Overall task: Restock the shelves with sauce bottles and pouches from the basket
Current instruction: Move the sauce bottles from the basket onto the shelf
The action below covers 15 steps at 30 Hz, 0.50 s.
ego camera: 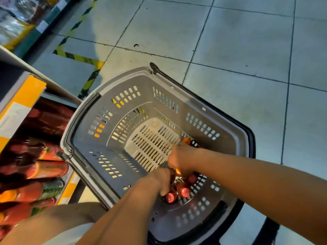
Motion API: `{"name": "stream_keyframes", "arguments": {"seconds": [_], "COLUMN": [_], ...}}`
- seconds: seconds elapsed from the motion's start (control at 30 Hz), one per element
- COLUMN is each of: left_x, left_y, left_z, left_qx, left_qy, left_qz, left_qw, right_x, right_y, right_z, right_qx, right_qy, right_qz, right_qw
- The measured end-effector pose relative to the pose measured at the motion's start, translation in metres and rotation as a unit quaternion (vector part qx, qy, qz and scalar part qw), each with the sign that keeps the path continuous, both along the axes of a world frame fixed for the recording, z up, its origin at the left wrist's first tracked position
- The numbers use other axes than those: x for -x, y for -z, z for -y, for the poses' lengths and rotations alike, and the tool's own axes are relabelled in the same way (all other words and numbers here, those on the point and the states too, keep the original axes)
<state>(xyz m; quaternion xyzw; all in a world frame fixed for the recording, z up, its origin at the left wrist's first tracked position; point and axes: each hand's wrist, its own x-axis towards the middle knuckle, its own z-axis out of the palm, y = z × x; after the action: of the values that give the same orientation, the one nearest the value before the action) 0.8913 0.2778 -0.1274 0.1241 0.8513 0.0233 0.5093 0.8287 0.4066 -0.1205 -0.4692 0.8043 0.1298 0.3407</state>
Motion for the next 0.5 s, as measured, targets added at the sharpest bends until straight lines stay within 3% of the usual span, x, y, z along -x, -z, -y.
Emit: {"name": "stream_keyframes", "arguments": {"seconds": [0.3,0.5], "left_x": [0.010,0.015], "left_y": [0.011,-0.006], "left_z": [0.005,0.014], "left_qx": [-0.016,-0.005], "left_qy": [-0.039,-0.043], "left_qz": [0.073,0.000], "left_qw": [0.996,0.999], "right_x": [-0.006,0.006], "right_y": [0.021,0.010], "right_z": [-0.007,-0.008], "right_qx": [0.042,0.085], "right_qy": [0.042,0.138], "right_qz": [0.002,0.039], "right_qw": [0.998,0.986]}}
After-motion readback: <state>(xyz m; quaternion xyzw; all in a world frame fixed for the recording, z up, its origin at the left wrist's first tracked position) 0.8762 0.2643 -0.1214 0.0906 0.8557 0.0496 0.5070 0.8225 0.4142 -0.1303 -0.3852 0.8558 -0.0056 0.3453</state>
